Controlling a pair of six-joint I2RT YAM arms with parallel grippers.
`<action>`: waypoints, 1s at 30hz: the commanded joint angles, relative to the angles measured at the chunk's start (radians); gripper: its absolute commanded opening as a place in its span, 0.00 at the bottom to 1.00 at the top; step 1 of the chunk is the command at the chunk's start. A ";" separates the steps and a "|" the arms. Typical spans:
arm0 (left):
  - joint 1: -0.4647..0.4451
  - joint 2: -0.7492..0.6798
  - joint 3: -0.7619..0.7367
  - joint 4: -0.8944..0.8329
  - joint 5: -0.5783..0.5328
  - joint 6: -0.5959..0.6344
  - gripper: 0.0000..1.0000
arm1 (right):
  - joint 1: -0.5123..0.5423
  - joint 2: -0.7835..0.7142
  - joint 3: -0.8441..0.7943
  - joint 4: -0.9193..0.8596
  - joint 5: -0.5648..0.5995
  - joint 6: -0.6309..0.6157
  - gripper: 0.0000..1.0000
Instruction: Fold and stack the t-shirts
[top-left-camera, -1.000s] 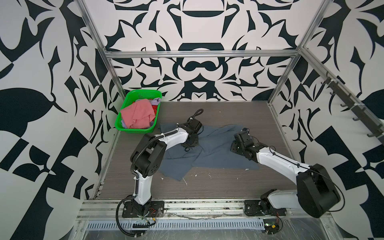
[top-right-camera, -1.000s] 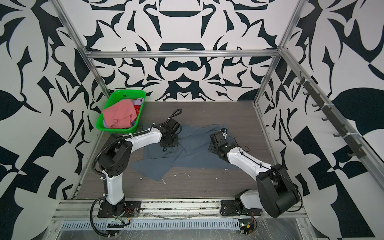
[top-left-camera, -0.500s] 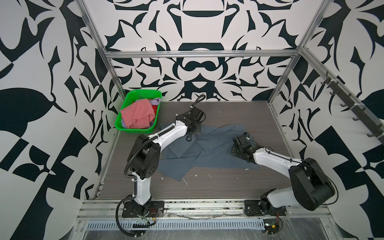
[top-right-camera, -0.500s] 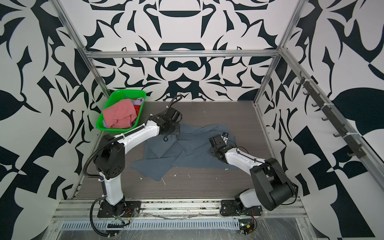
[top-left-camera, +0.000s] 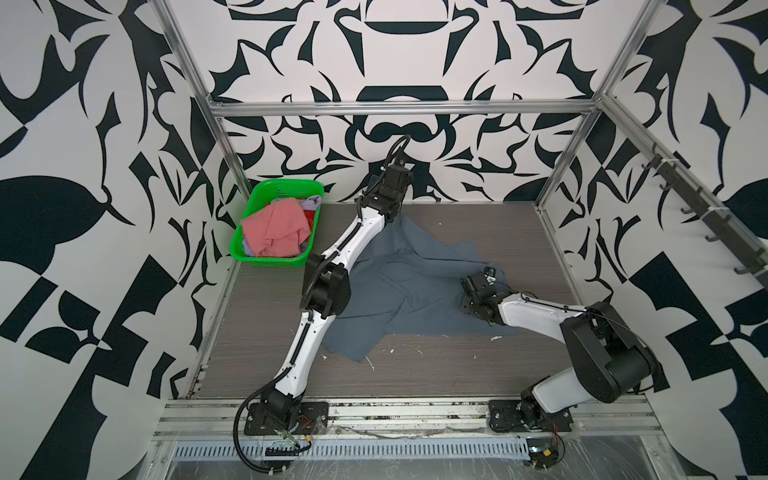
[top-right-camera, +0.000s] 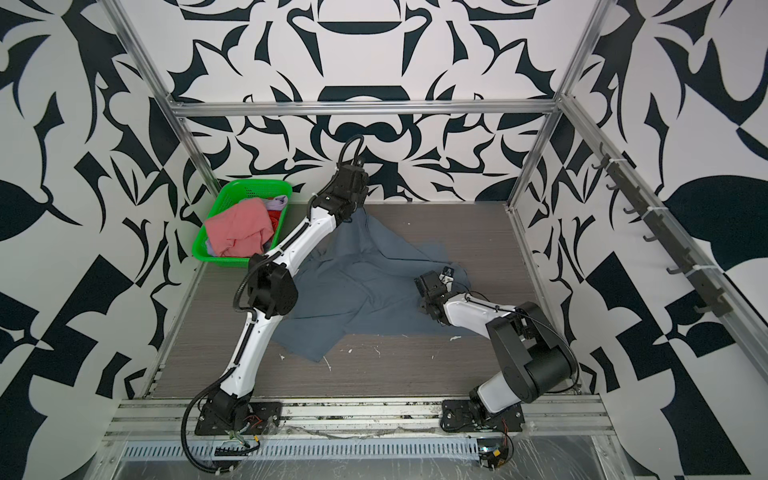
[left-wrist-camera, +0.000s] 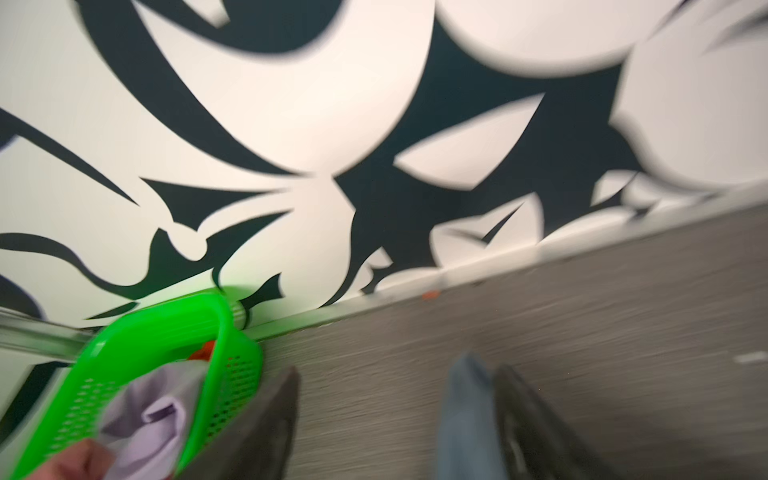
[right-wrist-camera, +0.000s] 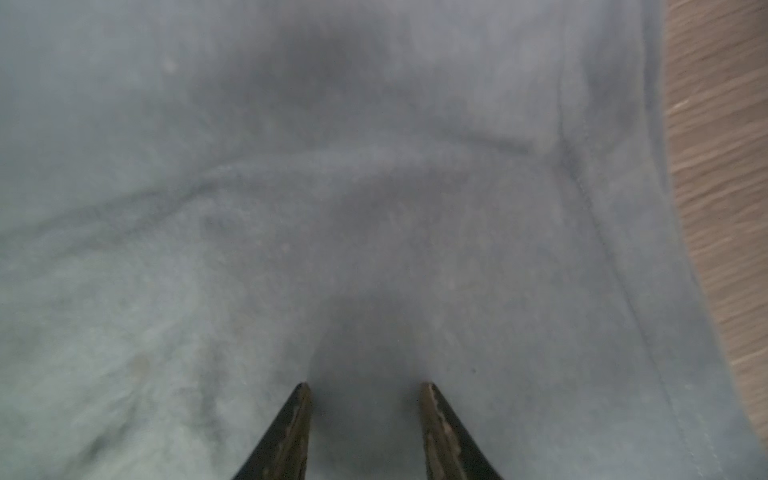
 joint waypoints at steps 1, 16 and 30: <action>0.019 -0.124 -0.104 0.008 -0.047 0.019 0.84 | 0.001 -0.019 0.003 -0.049 -0.032 -0.004 0.46; 0.144 -0.897 -1.274 -0.254 0.408 -0.639 0.83 | -0.026 -0.198 0.114 -0.215 0.081 -0.104 0.52; 0.193 -0.880 -1.560 -0.058 0.529 -0.750 0.76 | -0.227 -0.143 0.092 -0.295 0.023 -0.120 0.62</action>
